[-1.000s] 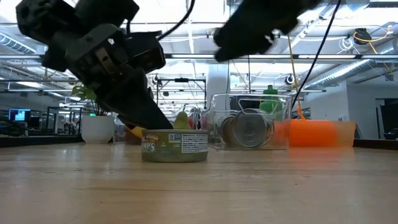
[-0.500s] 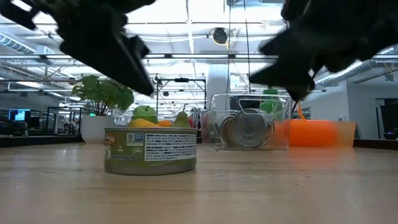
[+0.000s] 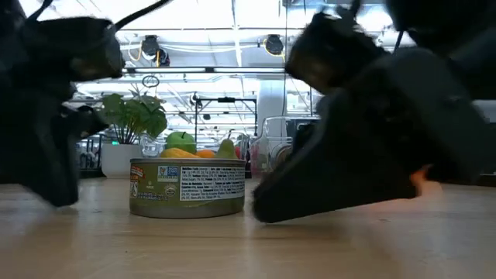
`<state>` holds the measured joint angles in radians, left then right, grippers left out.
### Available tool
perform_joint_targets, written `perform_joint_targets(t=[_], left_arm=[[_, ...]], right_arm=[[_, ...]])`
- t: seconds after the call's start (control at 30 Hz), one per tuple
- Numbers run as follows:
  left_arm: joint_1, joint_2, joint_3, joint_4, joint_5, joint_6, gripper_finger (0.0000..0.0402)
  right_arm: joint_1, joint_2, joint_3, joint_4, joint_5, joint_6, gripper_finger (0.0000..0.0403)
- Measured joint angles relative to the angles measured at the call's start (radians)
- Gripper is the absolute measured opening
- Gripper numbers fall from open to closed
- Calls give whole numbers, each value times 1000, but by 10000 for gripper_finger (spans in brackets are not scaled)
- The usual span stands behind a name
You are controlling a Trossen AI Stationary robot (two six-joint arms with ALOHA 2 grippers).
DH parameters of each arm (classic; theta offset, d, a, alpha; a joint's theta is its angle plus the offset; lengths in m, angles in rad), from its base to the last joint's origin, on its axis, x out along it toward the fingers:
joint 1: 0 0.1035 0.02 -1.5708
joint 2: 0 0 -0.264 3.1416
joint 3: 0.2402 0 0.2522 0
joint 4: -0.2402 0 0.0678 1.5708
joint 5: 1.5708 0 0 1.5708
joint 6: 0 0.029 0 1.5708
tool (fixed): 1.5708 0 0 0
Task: Pick & Place Food Item
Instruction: Put the green tuna can into the bottom transparent bin
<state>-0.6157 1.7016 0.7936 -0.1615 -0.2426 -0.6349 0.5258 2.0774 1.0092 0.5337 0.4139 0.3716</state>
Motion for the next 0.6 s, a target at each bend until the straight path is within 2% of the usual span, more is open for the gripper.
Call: perform_joint_targets(t=[0.2, 0.3, 0.43, 0.6], left_arm=[[2, 79, -33, 268, -89, 108, 63], [27, 135, -33, 348, -77, 144, 63], [65, 178, -32, 414, -62, 155, 62], [76, 174, -36, 446, -58, 214, 62]], right_arm=[[-34, 66, 101, -23, -23, -82, 387], [-61, 67, 105, -23, -18, -96, 387], [-87, 66, 103, -3, -28, -100, 383], [-98, 66, 100, 7, -34, -88, 379]])
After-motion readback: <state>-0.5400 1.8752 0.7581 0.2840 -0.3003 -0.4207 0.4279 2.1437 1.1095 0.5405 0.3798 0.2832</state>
